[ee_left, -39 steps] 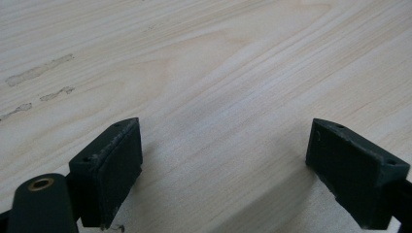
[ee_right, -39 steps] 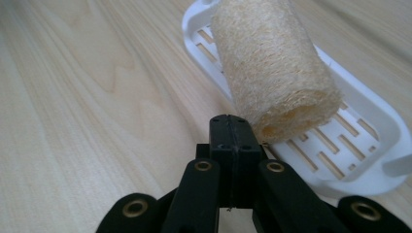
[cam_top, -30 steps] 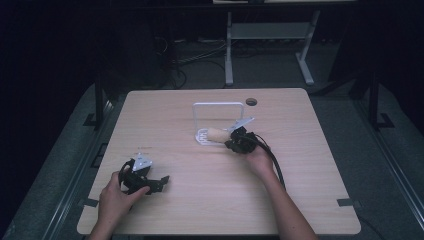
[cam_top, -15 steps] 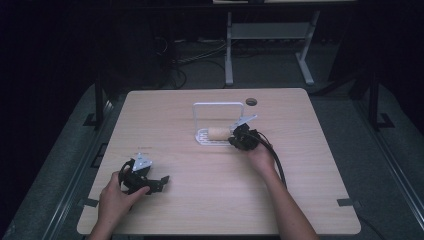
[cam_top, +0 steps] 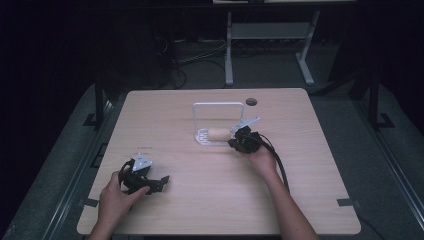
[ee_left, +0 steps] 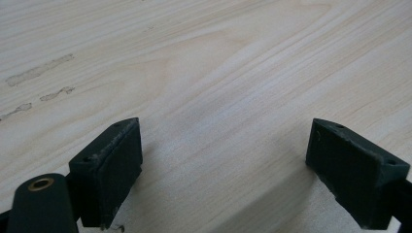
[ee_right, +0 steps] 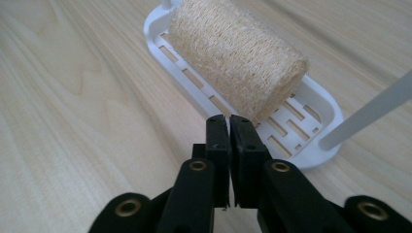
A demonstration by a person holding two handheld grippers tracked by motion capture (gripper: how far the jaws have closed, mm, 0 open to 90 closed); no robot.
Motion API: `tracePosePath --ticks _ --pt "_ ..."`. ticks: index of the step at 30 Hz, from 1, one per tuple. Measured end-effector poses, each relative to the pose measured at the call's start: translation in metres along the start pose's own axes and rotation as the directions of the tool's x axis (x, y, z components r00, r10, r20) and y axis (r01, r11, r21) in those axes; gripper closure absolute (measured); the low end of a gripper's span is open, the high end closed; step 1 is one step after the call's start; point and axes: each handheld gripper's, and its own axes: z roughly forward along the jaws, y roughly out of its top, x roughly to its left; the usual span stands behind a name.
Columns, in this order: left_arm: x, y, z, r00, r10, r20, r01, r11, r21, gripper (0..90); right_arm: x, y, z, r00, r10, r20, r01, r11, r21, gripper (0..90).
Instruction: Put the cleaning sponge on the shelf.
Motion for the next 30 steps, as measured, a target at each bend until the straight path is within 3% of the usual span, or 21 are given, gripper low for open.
tracePosePath --ticks 8,21,30 --pt "0.000 0.000 0.000 1.0000 0.000 0.000 0.000 1.0000 0.000 12.6 0.002 -0.006 -0.014 1.0000 0.002 -0.004 -0.002 1.000 -0.010 71.1" --pt "0.000 0.000 0.000 1.0000 0.000 0.000 0.000 1.0000 -0.001 12.6 0.003 -0.020 -0.032 0.9994 0.021 0.027 -0.020 1.000 -0.015 37.3" --pt "0.000 0.000 0.000 1.0000 -0.001 0.000 0.001 1.0000 -0.001 12.6 0.004 -0.034 -0.044 0.9985 0.041 0.036 -0.040 0.999 -0.029 27.2"
